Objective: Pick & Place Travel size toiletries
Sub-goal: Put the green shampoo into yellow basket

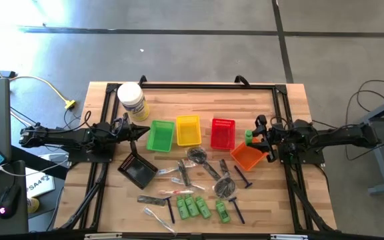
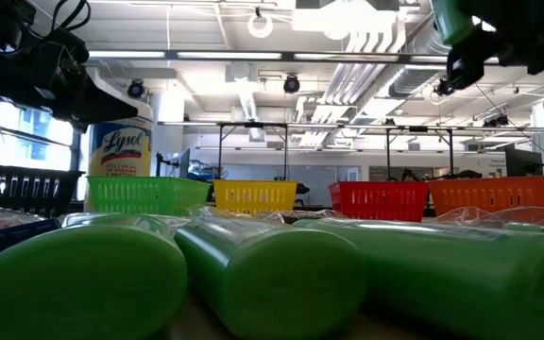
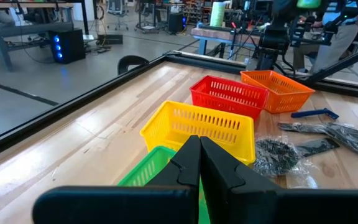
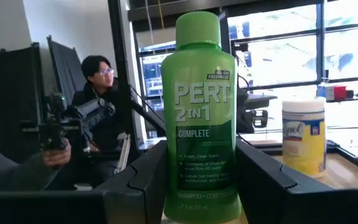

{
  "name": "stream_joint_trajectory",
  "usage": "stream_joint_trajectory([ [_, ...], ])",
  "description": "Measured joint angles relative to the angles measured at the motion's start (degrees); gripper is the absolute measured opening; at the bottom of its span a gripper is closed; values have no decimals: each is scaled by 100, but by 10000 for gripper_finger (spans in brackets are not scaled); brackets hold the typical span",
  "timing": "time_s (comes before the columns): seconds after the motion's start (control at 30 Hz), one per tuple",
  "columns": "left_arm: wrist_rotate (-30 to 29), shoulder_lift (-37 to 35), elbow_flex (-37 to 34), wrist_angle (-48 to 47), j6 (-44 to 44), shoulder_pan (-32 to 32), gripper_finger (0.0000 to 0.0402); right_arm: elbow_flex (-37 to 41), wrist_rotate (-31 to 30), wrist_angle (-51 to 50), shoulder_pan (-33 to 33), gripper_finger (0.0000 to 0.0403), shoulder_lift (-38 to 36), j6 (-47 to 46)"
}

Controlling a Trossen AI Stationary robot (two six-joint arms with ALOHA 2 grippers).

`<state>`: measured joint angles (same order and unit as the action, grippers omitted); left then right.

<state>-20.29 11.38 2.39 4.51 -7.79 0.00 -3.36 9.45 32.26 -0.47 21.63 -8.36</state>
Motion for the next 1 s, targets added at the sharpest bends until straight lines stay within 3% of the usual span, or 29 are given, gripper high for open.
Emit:
stream_joint_trajectory([
  [0.17,1,0,0,0,0,0,2,282,-352,288,-2,150,-26,-13],
  [0.7,2,0,0,-4,0,1,2,286,-362,268,22,153,-22,-122],
  [1.0,2,0,0,-4,0,1,2,-160,-1126,-136,185,151,289,-396],
])
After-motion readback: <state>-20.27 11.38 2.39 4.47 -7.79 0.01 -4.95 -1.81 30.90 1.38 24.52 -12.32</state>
